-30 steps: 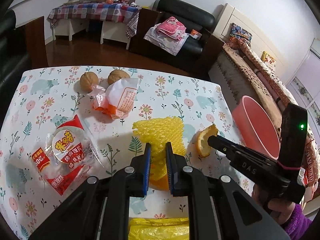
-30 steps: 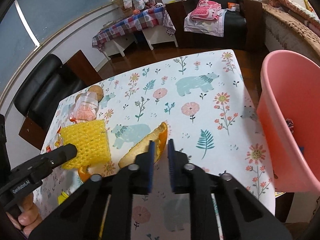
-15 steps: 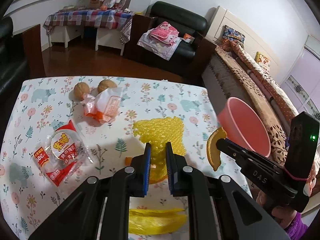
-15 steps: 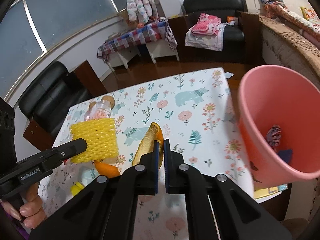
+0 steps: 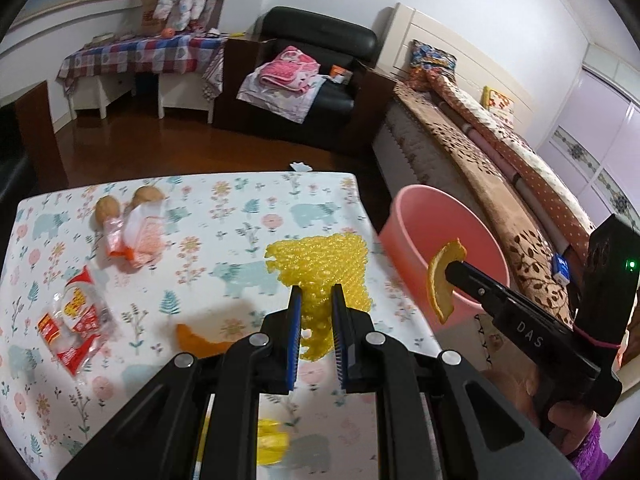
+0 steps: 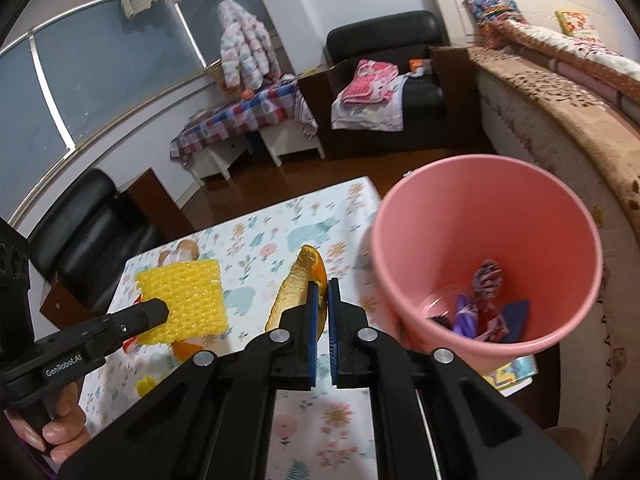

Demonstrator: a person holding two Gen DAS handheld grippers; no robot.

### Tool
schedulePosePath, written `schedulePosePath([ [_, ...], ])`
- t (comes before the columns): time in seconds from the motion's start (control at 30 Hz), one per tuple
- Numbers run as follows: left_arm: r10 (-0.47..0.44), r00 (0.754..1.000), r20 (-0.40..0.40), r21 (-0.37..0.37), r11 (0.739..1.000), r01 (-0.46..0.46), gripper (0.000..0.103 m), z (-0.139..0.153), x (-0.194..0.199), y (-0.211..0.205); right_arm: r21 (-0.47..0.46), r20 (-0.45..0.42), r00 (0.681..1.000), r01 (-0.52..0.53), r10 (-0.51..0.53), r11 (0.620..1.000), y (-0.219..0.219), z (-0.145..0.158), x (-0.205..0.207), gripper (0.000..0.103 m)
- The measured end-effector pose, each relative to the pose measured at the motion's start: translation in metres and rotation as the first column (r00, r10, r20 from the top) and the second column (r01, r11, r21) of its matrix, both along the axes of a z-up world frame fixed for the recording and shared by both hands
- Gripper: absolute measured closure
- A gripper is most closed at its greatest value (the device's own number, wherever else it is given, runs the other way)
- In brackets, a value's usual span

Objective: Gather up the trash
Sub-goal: 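Carry mesh sleeve and bread crust over the pink bucket and open both tools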

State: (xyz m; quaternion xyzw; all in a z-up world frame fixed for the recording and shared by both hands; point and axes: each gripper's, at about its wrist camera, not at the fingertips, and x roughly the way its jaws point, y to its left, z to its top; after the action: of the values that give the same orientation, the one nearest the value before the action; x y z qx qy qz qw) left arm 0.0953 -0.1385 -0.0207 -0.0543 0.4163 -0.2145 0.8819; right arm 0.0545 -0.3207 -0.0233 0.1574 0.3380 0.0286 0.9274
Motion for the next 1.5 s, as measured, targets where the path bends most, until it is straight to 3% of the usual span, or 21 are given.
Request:
schedulePosePath([
  [0.6,-0.164,0.985,0.044,0.045,0.986,0.162,0.090,0.021,0.002,-0.098,-0.008,0.036,0.980,0.198,-0.197,0.980,-0.080,0.002,-0.018,0.098],
  [1.23,-0.233,0.972,0.007,0.114,0.966,0.231,0.089,-0.006,0.027,-0.164,-0.011,-0.007,0.968,0.251,-0.251,0.968,-0.116,-0.020,-0.014,0.098],
  [1.5,-0.243,0.970,0.013,0.103,0.965,0.241,0.077,-0.011,0.031,-0.169,-0.012,-0.052,0.970,0.237,-0.238,0.971,-0.116,-0.025,-0.005,0.098],
])
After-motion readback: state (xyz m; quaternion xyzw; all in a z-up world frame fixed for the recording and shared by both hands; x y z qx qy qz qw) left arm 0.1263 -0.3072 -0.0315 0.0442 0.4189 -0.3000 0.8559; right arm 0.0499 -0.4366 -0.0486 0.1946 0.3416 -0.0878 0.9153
